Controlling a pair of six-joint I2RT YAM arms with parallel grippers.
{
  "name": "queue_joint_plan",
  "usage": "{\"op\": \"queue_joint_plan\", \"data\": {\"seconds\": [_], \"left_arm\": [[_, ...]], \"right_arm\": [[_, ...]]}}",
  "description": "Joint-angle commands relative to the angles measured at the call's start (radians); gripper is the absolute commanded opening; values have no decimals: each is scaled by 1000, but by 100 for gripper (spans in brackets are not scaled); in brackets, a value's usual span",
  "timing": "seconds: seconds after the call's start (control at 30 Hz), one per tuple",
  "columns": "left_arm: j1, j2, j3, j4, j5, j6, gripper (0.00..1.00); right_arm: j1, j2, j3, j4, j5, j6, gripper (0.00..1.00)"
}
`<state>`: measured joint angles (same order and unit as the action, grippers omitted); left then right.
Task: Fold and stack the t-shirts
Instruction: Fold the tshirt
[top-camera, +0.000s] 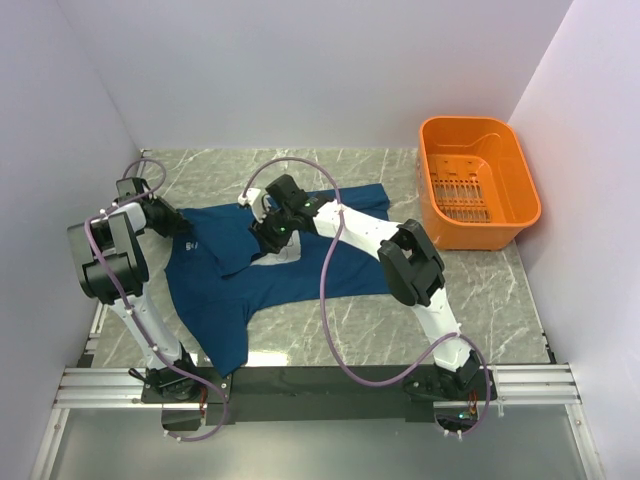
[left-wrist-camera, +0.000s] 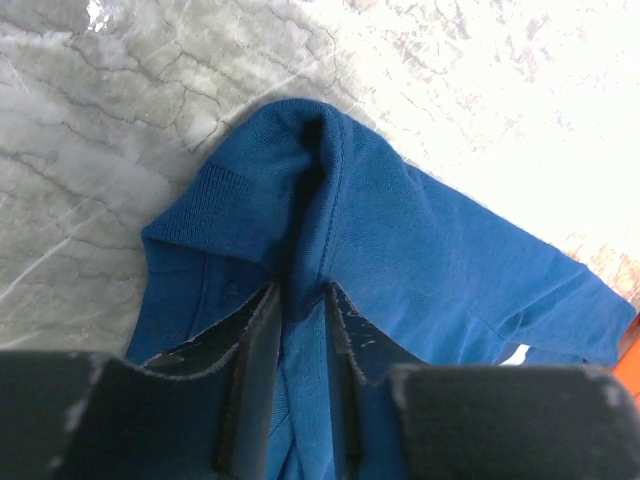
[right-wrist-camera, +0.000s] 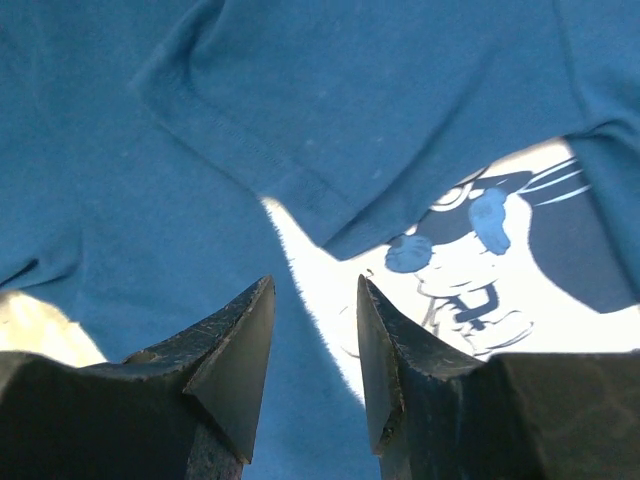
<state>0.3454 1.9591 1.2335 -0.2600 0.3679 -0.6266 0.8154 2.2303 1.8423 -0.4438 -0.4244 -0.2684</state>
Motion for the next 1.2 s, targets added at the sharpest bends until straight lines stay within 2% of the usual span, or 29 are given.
{"op": "queue_joint_plan", "data": {"seconds": [0.0,0.1,0.3,0.73,0.8,0.9,1.03,1.17], "left_arm": [[-5,9,40,-5,13,19,27],[-3,12,49,-15,16,22,18],[-3,15,64,-24,25,24,12],[-2,18,86,-36,46,27,9],[-2,17,87,-39,48,28,8],[3,14,87,-42,51,30,4],[21,12,87,-44,57,28,1],[33,11,93,-50,65,30,1]], "right_arm": [[11,25,63,2,38,-37,46],[18,41,84,-4,61,-60,46],[44,74,110,-10,107,-106,47],[71,127,152,2,182,-126,47],[73,134,153,7,185,-118,44],[73,134,150,13,197,-117,35],[70,112,123,27,217,-129,16],[61,78,84,57,217,-135,6]]}}
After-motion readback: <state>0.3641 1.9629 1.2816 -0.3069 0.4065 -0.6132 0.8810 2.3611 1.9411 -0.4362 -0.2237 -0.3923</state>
